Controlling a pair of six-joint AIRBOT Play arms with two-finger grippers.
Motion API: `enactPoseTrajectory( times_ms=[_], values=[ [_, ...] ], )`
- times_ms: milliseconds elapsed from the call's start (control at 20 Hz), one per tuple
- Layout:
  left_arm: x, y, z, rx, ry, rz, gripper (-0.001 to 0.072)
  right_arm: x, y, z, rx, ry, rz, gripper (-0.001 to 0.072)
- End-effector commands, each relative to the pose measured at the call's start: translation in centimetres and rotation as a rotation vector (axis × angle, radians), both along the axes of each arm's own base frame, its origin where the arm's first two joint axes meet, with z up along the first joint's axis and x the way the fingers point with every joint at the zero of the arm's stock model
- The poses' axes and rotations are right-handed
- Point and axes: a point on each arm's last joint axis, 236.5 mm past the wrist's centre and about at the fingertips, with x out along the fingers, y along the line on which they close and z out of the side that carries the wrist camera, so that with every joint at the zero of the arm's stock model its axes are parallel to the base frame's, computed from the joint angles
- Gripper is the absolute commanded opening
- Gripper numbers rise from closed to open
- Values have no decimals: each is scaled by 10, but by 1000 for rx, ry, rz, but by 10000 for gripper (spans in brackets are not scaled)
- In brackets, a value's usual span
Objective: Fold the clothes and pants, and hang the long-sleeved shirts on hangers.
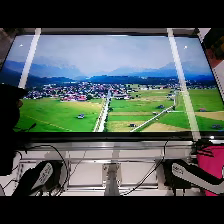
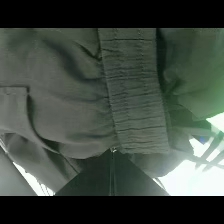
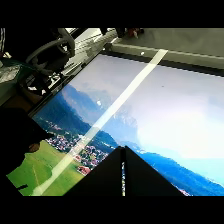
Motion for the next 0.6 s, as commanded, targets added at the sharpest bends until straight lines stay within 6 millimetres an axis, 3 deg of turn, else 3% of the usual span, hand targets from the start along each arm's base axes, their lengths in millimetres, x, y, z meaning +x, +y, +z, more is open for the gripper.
enactPoseTrajectory(
  times_ms=[0,150,300,350,450,550],
  values=[
    [1,1,-5,-5,17,1,22,0,0,0,0,0,0,20],
    [3,2,-10,-10,31,-2,31,0,0,0,0,0,0,20],
    [7,10,-16,19,89,-30,444,0,0,0,0,0,0,20],
    [10,12,-18,25,97,-38,506,0,0,0,0,0,0,20],
    [19,15,-25,28,104,-60,524,0,0,0,0,0,0,20],
    [25,17,-31,29,117,-77,611,0,0,0,0,0,0,20]
  ],
)
